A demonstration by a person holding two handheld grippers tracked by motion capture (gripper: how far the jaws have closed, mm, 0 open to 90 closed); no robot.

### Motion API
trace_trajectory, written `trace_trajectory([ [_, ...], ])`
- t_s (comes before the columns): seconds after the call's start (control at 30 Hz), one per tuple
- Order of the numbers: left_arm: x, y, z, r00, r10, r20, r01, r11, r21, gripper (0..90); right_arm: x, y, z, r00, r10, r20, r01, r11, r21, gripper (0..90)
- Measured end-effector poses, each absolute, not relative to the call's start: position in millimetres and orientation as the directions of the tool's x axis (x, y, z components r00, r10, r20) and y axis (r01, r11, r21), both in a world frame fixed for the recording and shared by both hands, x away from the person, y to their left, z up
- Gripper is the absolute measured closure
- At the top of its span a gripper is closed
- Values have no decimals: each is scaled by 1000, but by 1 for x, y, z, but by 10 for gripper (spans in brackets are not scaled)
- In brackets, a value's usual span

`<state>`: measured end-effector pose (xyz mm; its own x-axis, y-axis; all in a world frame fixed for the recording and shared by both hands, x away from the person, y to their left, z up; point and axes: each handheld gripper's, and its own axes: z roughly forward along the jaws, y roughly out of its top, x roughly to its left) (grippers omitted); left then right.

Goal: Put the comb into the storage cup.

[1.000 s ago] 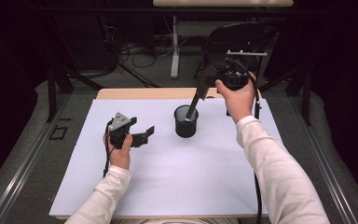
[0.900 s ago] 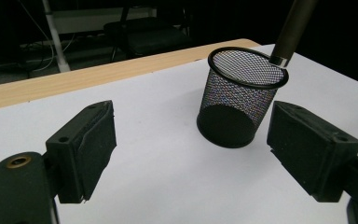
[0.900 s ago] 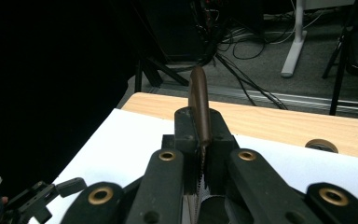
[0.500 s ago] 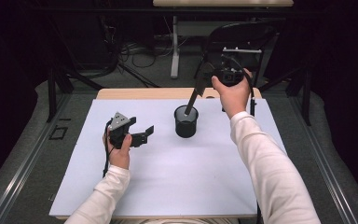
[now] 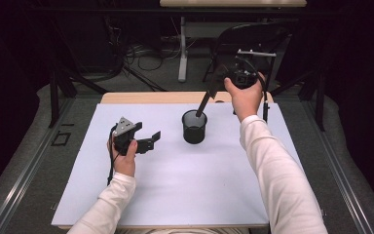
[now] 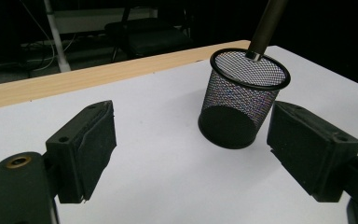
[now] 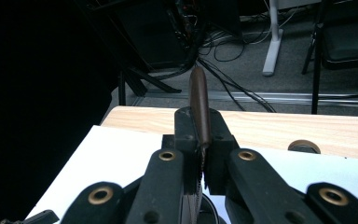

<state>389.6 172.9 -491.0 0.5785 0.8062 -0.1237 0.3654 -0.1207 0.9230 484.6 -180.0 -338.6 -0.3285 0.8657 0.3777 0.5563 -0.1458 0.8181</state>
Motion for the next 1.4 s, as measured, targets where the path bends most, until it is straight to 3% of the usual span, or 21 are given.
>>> trace_trajectory([
  [1.4,390,173,-491,578,806,-124,365,-120,923,158,495,-159,-385,-307,868,392,616,-133,777,869],
])
